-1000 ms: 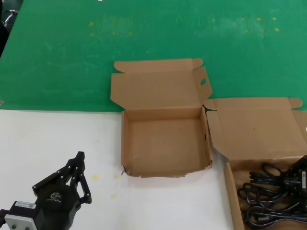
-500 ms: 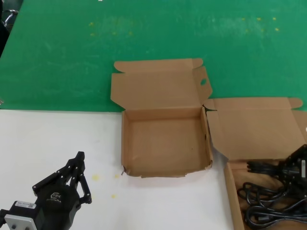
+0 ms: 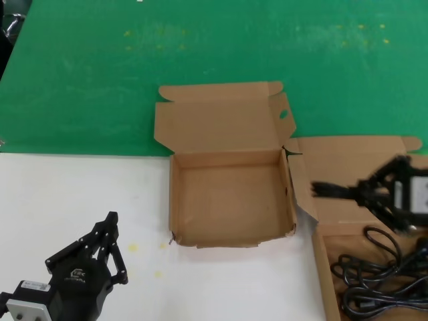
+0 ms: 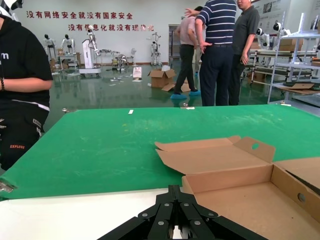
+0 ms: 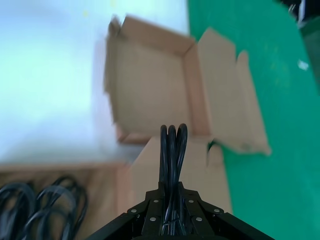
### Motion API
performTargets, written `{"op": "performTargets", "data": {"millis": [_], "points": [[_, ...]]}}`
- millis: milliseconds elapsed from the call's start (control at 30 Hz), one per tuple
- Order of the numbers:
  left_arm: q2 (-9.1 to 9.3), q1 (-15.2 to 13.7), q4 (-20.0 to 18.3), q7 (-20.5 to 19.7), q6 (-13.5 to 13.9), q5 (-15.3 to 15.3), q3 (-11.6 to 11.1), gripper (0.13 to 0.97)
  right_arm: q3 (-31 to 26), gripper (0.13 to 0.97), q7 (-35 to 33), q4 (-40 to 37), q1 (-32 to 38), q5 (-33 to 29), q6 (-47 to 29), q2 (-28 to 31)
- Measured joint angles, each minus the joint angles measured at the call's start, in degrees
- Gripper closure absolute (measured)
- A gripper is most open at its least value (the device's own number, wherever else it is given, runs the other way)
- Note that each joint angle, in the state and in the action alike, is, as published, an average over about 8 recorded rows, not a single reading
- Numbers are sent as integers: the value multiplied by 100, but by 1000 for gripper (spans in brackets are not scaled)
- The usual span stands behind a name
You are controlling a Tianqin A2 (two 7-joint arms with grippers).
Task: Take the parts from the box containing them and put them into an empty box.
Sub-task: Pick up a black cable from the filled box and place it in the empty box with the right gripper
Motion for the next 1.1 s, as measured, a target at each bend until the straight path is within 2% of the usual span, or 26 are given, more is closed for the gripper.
{"op": "performTargets", "data": {"millis": [233,500,767,1100], "points": [[0,0,0,0,0,0,0,964,-165,908,-53,-42,319,-89,66,-532],[0,0,0,0,0,0,0,964,-406,908,-260,-557,690,-159,281,-1272],[0,0,0,0,0,0,0,964,-594,908,-548,-1516,1129,-132,594,-2036],[0,0,0,0,0,0,0,964,-737,909,-1192,-3179,1636,127,1092,-2989]]}}
